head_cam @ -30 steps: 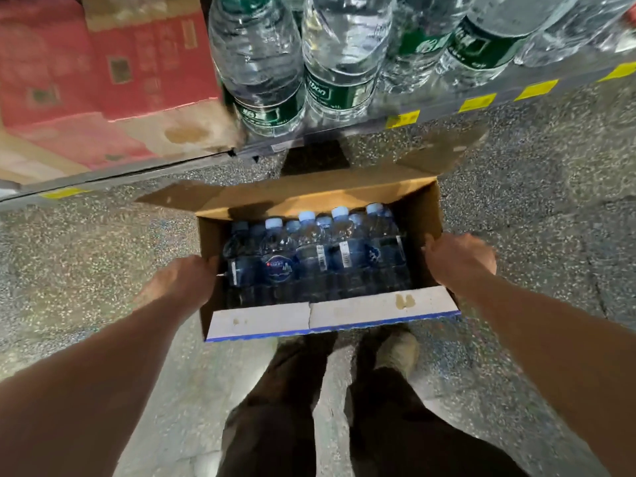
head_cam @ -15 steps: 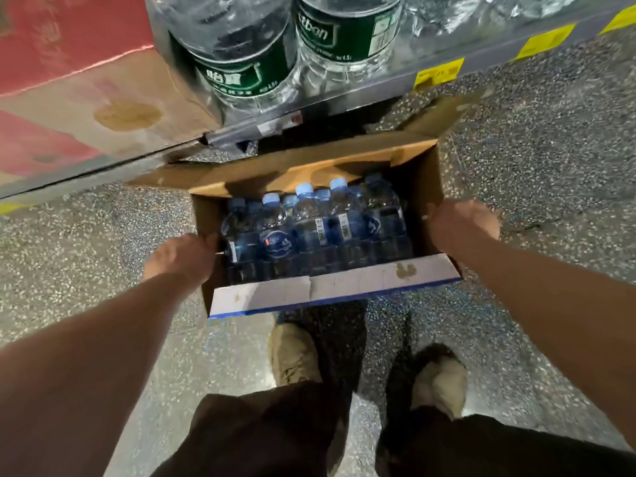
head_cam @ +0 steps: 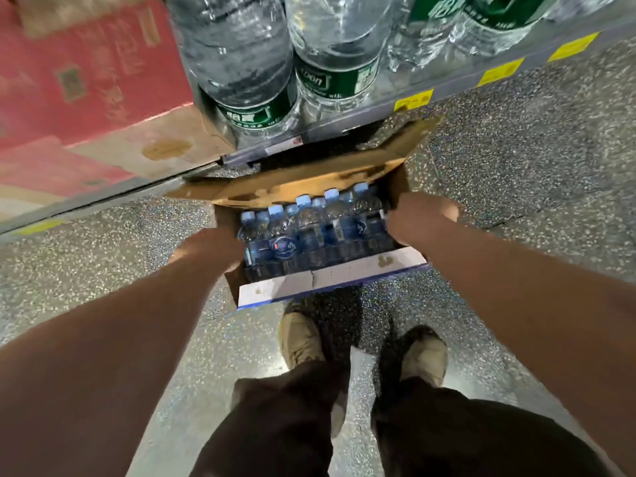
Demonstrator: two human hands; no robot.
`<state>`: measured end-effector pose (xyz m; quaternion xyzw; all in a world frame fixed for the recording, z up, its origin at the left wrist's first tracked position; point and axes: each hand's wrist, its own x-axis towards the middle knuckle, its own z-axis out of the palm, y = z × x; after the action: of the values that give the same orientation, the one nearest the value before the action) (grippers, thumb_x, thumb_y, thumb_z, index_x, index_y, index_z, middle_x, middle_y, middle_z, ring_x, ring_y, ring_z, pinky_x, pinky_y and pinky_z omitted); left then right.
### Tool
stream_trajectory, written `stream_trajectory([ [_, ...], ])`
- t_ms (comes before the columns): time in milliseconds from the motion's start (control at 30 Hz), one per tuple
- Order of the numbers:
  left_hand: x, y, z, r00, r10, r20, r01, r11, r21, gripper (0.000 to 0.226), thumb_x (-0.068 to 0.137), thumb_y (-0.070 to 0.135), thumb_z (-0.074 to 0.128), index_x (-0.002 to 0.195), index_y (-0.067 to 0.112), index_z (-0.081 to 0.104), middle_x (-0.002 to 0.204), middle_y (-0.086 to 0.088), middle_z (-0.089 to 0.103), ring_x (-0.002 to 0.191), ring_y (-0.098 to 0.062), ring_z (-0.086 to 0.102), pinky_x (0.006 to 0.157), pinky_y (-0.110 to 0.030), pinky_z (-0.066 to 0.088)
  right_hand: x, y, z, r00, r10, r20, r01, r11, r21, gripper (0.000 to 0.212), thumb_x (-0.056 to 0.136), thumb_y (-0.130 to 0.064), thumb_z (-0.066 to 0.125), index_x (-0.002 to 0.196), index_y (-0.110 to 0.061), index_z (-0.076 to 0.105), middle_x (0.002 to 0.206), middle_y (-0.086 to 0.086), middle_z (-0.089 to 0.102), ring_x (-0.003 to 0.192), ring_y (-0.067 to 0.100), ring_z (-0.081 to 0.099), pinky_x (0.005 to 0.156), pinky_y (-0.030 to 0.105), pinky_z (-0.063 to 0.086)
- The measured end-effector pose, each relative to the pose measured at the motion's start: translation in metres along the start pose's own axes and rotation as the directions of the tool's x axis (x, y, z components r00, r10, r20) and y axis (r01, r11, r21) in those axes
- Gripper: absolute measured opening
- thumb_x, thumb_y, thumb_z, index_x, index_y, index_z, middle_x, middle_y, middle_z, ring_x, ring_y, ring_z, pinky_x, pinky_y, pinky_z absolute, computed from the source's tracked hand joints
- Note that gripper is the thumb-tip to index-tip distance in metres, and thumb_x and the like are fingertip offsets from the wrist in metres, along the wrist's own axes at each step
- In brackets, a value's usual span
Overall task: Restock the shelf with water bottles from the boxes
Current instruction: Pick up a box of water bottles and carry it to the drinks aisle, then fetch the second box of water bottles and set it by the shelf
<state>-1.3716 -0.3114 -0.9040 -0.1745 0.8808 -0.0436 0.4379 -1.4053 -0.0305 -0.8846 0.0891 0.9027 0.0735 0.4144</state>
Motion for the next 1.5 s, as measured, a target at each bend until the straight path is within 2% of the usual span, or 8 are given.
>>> stream_trajectory([
  [233,-0.113,0.028,-0.089,0.982,0.186,-0.046,-0.178,0.975,0.133,0.029,0.095,0.034,0.043,0.111,0.014,0.058,0.093,-0.005,0.056,0.088,-0.025,0.058,0.081,-0.034,0.049,-0.105,0.017,-0.081,0.991,-0.109,-0.081,0.114,0.992,0.06,0.032,0.094,-0.028,0.046,0.117,-0.01,0.06,0.114,0.008,0.061,0.104,0.027,0.06,0.072,0.033,0.042],
  [333,-0.159,0.036,-0.129,0.95,0.298,-0.088,-0.276,0.939,0.207,0.032,0.098,0.035,0.04,0.11,0.011,0.057,0.11,-0.009,0.061,0.096,-0.026,0.06,0.077,-0.032,0.048,-0.143,0.035,-0.122,0.992,-0.103,-0.079,0.109,0.991,0.075,0.042,0.096,-0.028,0.046,0.131,-0.006,0.051,0.132,0.012,0.053,0.118,0.03,0.054,0.087,0.036,0.045],
  [500,-0.23,0.049,-0.18,0.91,0.376,-0.176,-0.335,0.915,0.225,0.032,0.095,0.031,0.042,0.117,0.011,0.053,0.125,-0.012,0.056,0.108,-0.03,0.057,0.088,-0.04,0.049,-0.205,0.064,-0.168,0.988,-0.125,-0.085,0.134,0.985,0.111,0.04,0.093,-0.022,0.048,0.129,-0.006,0.052,0.127,0.011,0.057,0.114,0.029,0.056,0.075,0.035,0.041],
  [700,-0.286,0.07,-0.244,0.832,0.51,-0.218,-0.425,0.839,0.34,0.037,0.093,0.037,0.042,0.121,0.016,0.055,0.122,-0.008,0.057,0.107,-0.029,0.056,0.081,-0.035,0.045,-0.265,0.1,-0.21,0.99,-0.026,-0.142,0.045,0.99,0.134,0.042,0.096,-0.019,0.046,0.135,-0.006,0.046,0.134,0.012,0.05,0.12,0.029,0.052,0.078,0.037,0.046],
  [933,-0.33,0.109,-0.309,0.724,0.656,-0.214,-0.507,0.716,0.48,0.017,0.094,0.024,0.045,0.096,0.014,0.058,0.099,-0.007,0.061,0.086,-0.024,0.057,0.077,-0.029,0.045,-0.328,0.157,-0.247,0.958,0.149,-0.244,-0.081,0.96,0.269,0.041,0.097,-0.019,0.044,0.137,-0.011,0.046,0.133,0.008,0.053,0.122,0.027,0.051,0.082,0.035,0.045],
  [1200,-0.457,0.2,-0.302,0.401,0.914,-0.065,-0.565,0.303,0.767,0.023,0.09,0.041,0.049,0.086,0.017,0.05,0.098,-0.008,0.056,0.096,-0.03,0.056,0.077,-0.035,0.045,-0.428,0.26,-0.21,0.84,0.514,-0.175,-0.321,0.73,0.604,0.034,0.09,-0.013,0.05,0.122,-0.011,0.06,0.124,0.004,0.062,0.114,0.024,0.06,0.082,0.033,0.049],
  [1333,-0.544,0.251,-0.256,0.227,0.972,0.066,-0.547,0.071,0.834,0.028,0.089,0.04,0.05,0.104,0.017,0.053,0.112,-0.01,0.059,0.105,-0.031,0.057,0.075,-0.033,0.042,-0.492,0.316,-0.146,0.758,0.649,-0.072,-0.405,0.553,0.728,0.033,0.09,-0.013,0.047,0.12,-0.013,0.061,0.12,0.003,0.064,0.111,0.025,0.061,0.078,0.03,0.046],
  [1500,-0.665,0.286,-0.163,0.026,0.965,0.259,-0.51,-0.21,0.834,0.026,0.087,0.045,0.051,0.094,0.021,0.047,0.113,-0.009,0.058,0.106,-0.032,0.056,0.085,-0.038,0.046,-0.59,0.362,-0.048,0.579,0.812,0.071,-0.508,0.291,0.811,0.03,0.089,-0.016,0.051,0.115,-0.016,0.066,0.118,0.005,0.066,0.111,0.026,0.063,0.086,0.032,0.051],
])
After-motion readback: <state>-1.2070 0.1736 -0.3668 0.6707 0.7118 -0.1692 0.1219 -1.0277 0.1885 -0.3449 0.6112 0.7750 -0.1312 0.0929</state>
